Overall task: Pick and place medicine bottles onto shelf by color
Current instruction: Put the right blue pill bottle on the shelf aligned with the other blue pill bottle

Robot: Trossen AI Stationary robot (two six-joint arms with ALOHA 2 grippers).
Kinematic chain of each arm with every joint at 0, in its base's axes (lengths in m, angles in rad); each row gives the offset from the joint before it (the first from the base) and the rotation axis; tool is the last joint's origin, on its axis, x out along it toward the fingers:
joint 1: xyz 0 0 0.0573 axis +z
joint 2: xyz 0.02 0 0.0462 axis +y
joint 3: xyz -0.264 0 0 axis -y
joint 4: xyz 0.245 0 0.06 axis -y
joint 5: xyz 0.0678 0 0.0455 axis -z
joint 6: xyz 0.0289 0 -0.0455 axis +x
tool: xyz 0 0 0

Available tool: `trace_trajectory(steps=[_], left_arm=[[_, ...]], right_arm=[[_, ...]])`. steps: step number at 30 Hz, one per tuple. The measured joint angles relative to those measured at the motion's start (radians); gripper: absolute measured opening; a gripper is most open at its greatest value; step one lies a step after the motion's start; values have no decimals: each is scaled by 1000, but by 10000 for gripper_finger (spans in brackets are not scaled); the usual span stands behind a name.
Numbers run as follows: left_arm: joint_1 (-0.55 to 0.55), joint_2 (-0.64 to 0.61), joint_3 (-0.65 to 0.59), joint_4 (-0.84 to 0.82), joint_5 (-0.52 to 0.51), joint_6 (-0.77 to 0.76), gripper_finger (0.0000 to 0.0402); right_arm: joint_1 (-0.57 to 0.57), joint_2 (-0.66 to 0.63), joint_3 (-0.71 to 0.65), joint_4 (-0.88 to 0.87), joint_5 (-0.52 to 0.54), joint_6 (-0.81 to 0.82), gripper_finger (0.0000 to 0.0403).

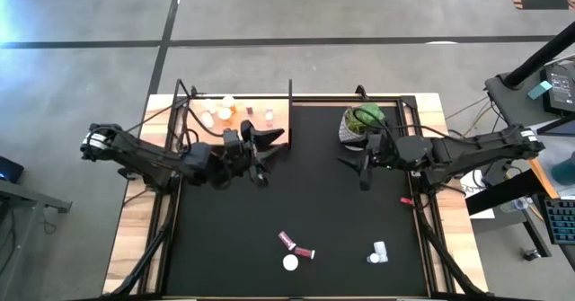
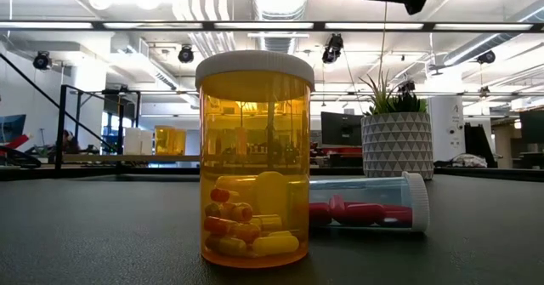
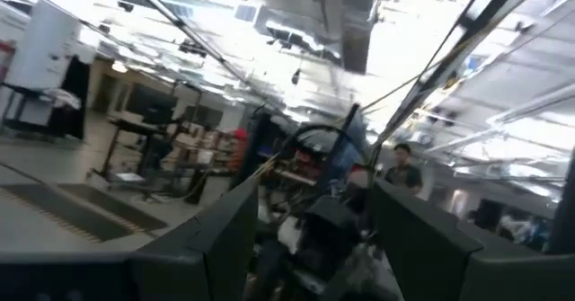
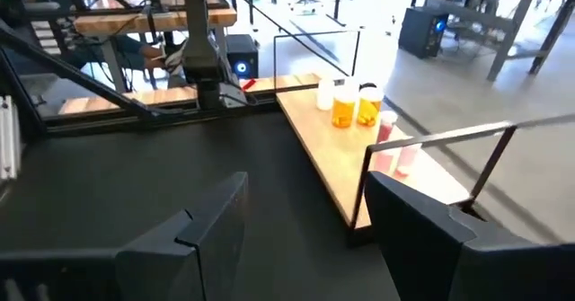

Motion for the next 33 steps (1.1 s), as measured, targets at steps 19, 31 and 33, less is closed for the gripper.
trace_trajectory(steps=[19,31,33], left_arm=[[-34,8,37,-9,179,-2,203],[-36,-29,35,-23,356,-3,203],[-36,-49,35,-49,366,-3,203]], right_arm=[[0,274,0,196,-103,844,217],[172,314,166,30,-305,871,217],[229,335,235,-142,-293,932,217]])
